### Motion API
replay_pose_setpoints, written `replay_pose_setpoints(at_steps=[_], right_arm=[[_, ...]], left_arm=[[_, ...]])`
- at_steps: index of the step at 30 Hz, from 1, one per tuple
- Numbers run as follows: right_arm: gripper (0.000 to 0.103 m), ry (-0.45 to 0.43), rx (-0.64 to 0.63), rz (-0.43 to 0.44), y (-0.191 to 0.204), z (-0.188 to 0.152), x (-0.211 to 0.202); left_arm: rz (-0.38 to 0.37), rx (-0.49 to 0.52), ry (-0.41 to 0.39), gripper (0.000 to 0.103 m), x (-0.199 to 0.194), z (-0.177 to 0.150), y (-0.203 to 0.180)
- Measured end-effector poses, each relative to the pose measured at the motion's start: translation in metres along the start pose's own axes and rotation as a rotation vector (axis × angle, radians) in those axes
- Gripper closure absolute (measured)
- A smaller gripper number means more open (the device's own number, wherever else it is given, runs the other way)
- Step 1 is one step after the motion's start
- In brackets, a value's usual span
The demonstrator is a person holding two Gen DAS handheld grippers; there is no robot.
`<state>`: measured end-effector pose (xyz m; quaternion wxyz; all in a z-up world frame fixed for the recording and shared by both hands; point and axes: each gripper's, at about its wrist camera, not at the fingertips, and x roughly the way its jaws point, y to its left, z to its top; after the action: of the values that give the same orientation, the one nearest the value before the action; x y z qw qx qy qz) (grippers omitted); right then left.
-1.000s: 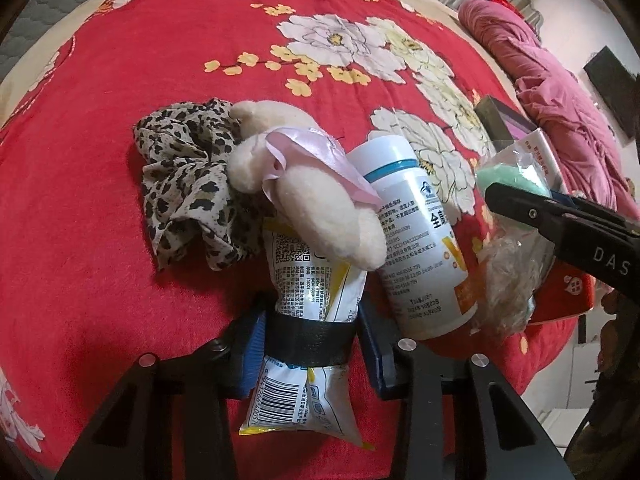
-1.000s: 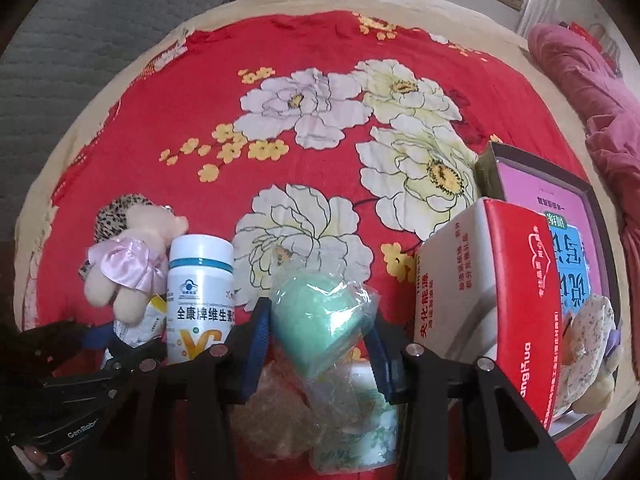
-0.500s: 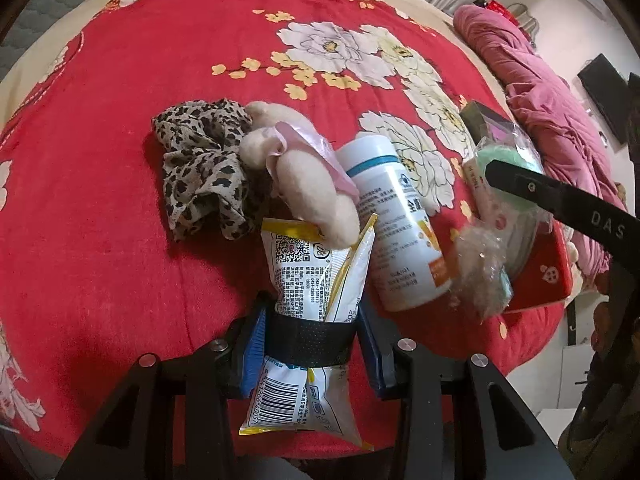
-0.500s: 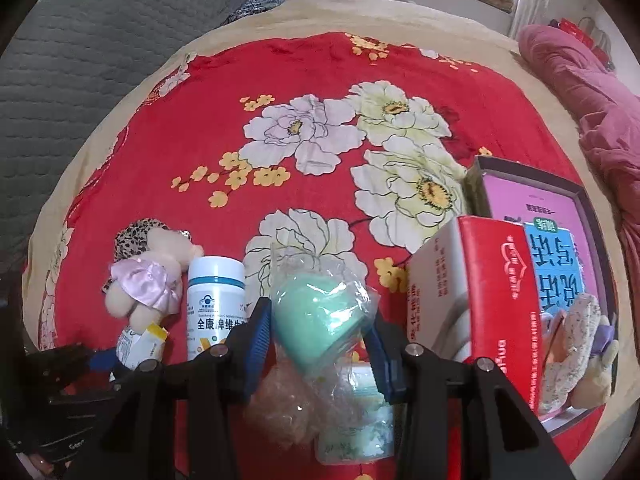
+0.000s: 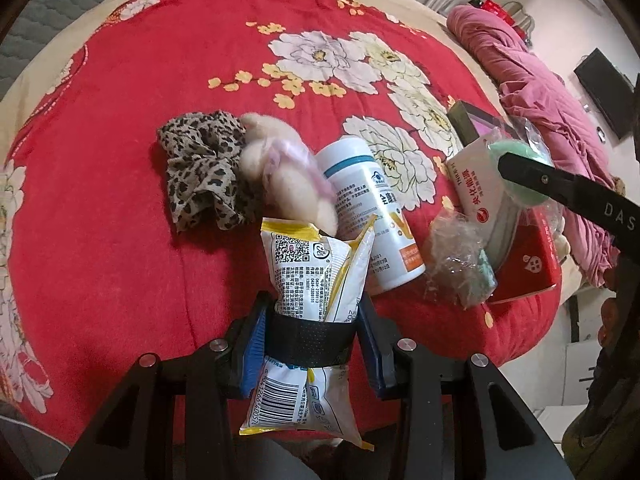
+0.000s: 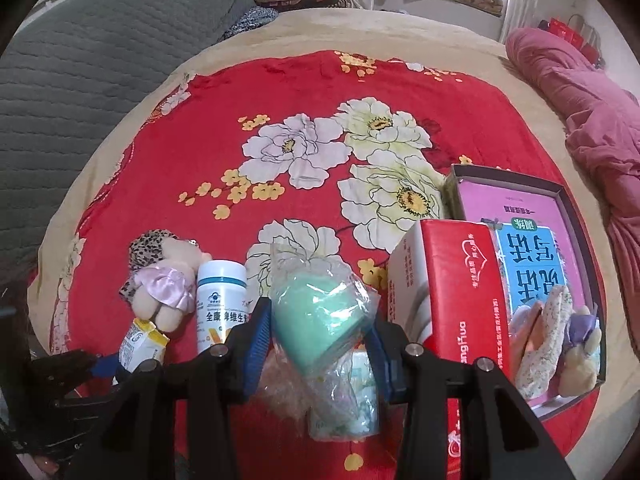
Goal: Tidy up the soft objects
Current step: 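Lift the snack packet with the left gripper while the right lifts the sponge bag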
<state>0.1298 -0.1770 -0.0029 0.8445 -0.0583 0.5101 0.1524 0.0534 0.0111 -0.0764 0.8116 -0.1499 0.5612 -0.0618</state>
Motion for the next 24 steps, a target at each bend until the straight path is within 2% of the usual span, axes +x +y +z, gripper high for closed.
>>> replay_pose_setpoints(at_steps=[13,24], right_arm=[[0.058,-0.052,0.008,0.020,0.000,-0.007,-0.033],[0.058,-0.112,0.042,0.020,-0.021,-0.012,-0.069]], left_arm=[[-0.005,0.035,-0.052,0.061,-0.033,-0.002,-0.021],[-0.021,0.083,-0.114,0.061,-0.063,0.004,-0.052]])
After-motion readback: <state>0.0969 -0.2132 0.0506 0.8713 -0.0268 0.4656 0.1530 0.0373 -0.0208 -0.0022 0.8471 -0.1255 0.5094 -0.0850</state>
